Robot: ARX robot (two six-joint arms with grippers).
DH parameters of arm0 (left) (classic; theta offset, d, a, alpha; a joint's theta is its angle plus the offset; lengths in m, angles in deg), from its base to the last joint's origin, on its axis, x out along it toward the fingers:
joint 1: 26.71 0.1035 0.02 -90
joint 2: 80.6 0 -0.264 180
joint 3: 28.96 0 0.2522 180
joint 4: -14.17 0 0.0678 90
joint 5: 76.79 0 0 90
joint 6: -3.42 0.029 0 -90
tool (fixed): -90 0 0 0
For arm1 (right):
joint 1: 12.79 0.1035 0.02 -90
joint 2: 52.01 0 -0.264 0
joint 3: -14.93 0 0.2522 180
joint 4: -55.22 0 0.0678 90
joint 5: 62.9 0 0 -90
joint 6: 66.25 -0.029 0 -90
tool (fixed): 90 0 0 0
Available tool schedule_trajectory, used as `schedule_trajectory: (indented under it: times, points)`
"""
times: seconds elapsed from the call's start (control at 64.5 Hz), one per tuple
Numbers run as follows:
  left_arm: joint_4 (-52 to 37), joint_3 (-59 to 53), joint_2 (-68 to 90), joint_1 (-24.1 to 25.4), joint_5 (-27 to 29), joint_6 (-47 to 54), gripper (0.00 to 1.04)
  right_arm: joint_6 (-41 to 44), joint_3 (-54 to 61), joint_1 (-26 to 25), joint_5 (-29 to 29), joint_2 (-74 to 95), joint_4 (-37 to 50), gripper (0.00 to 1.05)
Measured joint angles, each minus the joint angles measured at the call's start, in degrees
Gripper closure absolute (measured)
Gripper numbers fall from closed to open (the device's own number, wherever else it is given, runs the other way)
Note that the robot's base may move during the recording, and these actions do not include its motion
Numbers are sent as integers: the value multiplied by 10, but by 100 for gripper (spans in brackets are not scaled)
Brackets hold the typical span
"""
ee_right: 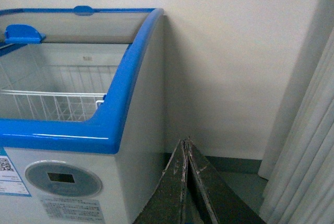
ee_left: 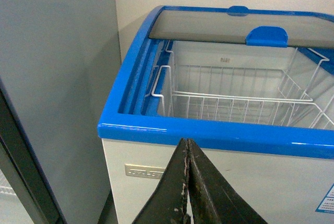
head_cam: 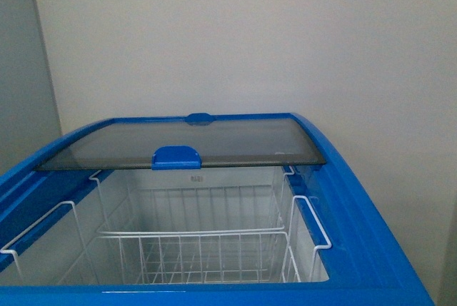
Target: Put drink in fridge
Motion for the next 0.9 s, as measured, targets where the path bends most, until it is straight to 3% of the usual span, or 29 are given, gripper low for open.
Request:
schedule_trajectory:
  times: [0.062, 0.124, 0.248, 0.667, 0.698, 0.899]
  points:
    - [0, 0, 0, 0, 0, 0, 102, 1, 0, 0, 0, 0, 0, 101]
    - [0, 0, 0, 0, 0, 0, 97, 0, 0, 0, 0, 0, 0, 93]
    - [0, 0, 0, 0, 0, 0, 74, 0, 0, 0, 0, 0, 0, 72]
    - [0, 0, 0, 0, 0, 0, 11, 0, 0, 0, 0, 0, 0, 8]
    - [0, 0, 0, 0, 0, 1, 6, 0, 0, 0, 0, 0, 0, 5]
    - [0, 0, 0, 0, 0, 1, 8, 0, 0, 0, 0, 0, 0, 7]
